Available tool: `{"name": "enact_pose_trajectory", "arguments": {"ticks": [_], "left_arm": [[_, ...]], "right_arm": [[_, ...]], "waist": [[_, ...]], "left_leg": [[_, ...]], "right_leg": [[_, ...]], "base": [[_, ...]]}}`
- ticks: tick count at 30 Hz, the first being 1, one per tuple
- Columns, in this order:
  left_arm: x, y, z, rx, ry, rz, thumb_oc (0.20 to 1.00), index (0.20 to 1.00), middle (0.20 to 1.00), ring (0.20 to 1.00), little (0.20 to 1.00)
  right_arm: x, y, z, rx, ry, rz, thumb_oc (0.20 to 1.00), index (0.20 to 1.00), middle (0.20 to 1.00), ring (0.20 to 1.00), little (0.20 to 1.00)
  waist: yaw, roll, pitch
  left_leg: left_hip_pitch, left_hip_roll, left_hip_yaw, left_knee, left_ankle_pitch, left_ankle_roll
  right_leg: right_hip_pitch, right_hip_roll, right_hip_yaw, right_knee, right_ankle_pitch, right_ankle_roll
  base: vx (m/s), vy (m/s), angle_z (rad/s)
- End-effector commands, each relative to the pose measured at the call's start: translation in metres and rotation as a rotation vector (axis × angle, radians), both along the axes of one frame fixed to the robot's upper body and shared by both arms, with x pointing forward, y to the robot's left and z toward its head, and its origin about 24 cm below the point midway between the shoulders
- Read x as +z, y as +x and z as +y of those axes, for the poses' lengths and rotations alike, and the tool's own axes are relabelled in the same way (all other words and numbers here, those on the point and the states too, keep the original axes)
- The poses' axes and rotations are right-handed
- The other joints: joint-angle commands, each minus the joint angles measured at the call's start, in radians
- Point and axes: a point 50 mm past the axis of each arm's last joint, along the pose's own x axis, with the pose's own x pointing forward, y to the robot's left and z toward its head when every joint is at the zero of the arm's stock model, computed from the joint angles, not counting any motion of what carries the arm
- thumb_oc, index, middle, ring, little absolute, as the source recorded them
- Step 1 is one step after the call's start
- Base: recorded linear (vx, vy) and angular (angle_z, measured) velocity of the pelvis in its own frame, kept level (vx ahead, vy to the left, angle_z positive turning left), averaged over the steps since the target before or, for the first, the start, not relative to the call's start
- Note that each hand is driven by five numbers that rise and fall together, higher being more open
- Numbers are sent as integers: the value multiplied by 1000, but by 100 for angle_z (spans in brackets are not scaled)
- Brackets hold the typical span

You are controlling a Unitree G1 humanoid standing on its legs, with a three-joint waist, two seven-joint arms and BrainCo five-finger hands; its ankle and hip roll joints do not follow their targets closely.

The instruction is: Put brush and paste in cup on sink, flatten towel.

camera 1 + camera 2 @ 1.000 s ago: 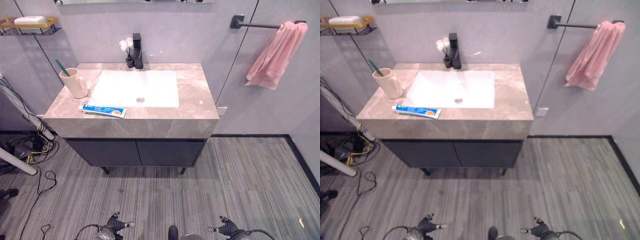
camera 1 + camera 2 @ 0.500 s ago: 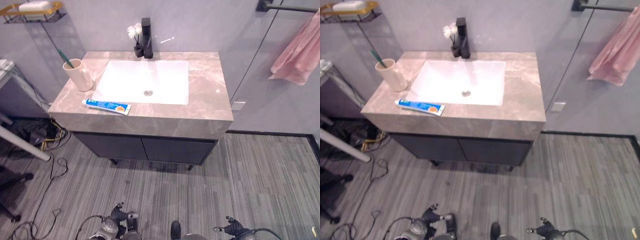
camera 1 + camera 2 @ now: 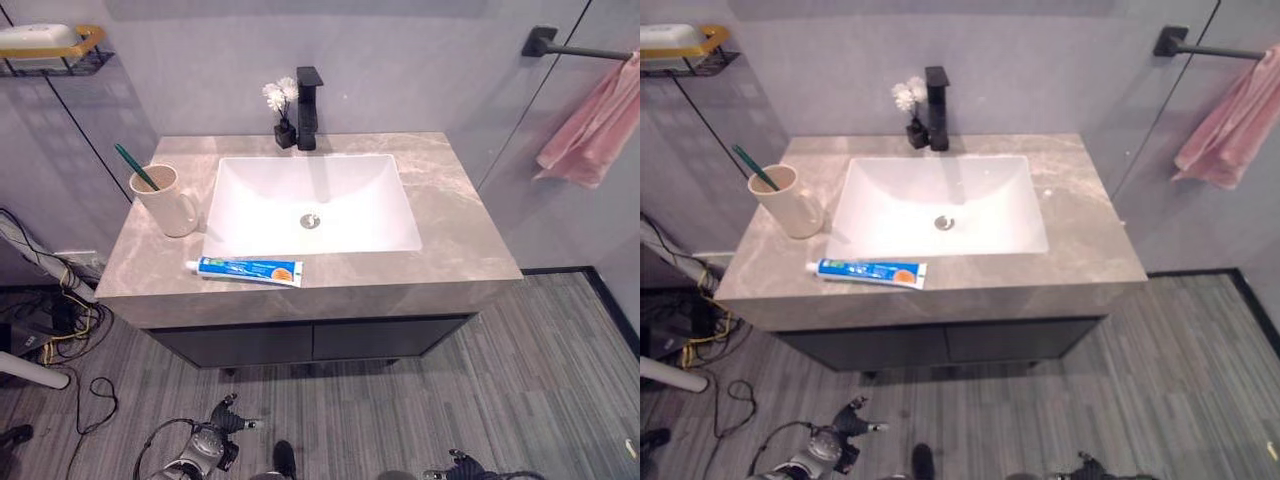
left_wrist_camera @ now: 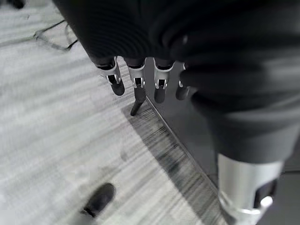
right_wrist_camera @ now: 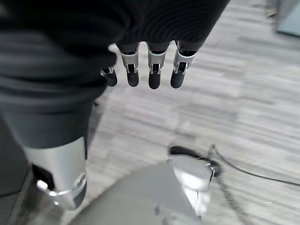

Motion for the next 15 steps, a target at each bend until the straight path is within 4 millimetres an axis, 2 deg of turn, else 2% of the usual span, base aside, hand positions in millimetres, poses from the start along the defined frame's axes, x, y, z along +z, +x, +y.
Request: {"name": "enact_pose_trajectory", "arguments": {"ticks": [1,2,3,4,5,6,7,8,9,10,12,15], "left_arm": [[2,-1,10,-36,28,-1,1000,1000,1000,1000,1000],[2,-1,10,-36,28,-1,1000,1000,1000,1000,1000],[-2,-12,14,-13,32,26,1000,1000,1000,1000,1000],[-3,-16,14,-1,31,35,1000,1000,1000,1000,1000],[-3,-16,14,-1,31,35,1000,1000,1000,1000,1000],[-4,-18,15,20,29,44,1000,1000,1000,1000,1000],[-4,-17,14,5,28,44,1000,1000,1000,1000,1000],[-4,-17,14,5,28,44,1000,1000,1000,1000,1000],[-5,-18,14,4,33,52,1000,1000,1000,1000,1000],[-6,-24,14,-7,42,62,1000,1000,1000,1000,1000],[-7,-27,16,-8,49,73,1000,1000,1000,1000,1000],[-10,-39,18,10,42,94,1000,1000,1000,1000,1000]], "right_arm": [[9,19,0,33,11,-101,1000,1000,1000,1000,1000],[9,19,0,33,11,-101,1000,1000,1000,1000,1000],[9,19,2,-50,57,-133,1000,1000,1000,1000,1000],[10,21,1,-71,59,-146,1000,1000,1000,1000,1000],[10,21,1,-71,59,-146,1000,1000,1000,1000,1000],[12,29,3,-54,63,-168,1000,1000,1000,1000,1000],[13,32,2,-34,56,-164,1000,1000,1000,1000,1000],[13,32,2,-34,56,-164,1000,1000,1000,1000,1000],[13,30,2,-34,54,-161,1000,1000,1000,1000,1000],[11,28,3,-22,48,-146,1000,1000,1000,1000,1000],[11,27,2,-21,45,-139,1000,1000,1000,1000,1000],[8,15,-7,18,2,-75,1000,1000,1000,1000,1000]], "waist": [[-22,-8,17],[-21,-6,15],[-14,-14,12],[-11,-19,10],[-15,-17,14],[-25,-25,16],[-38,-31,23],[-38,-31,24],[-35,-41,20],[-22,-59,8],[-15,-62,-7],[13,-65,-39]], "left_leg": [[-73,22,-98,88,21,-29],[-75,24,-98,88,22,-30],[-40,21,-78,71,8,-38],[-27,21,-74,61,1,-44],[-23,22,-78,60,0,-44],[3,22,-94,52,-14,-54],[16,25,-117,60,-31,-53],[16,25,-117,60,-31,-53],[14,23,-130,74,-30,-57],[30,29,-126,59,-27,-64],[37,37,-127,44,-21,-70],[44,50,-159,12,-2,-89]], "right_leg": [[13,77,-13,-90,213,-20],[11,78,-12,-91,215,-20],[-1,60,-85,-225,163,-21],[-12,33,-127,-310,183,-11],[-3,34,-133,-316,184,-11],[-48,22,-119,-437,240,13],[-50,27,-59,-468,251,24],[-49,27,-59,-468,251,24],[-23,36,-26,-468,241,27],[13,38,-30,-508,247,24],[34,41,-43,-535,236,22],[102,46,-104,-591,218,15]], "base": [[138,159,3],[212,133,-3],[192,38,7],[199,39,-12],[206,-87,-14],[236,-92,-17],[231,-92,1],[117,-51,20],[89,-84,52],[90,-84,60],[97,-100,44],[120,-156,14]]}}
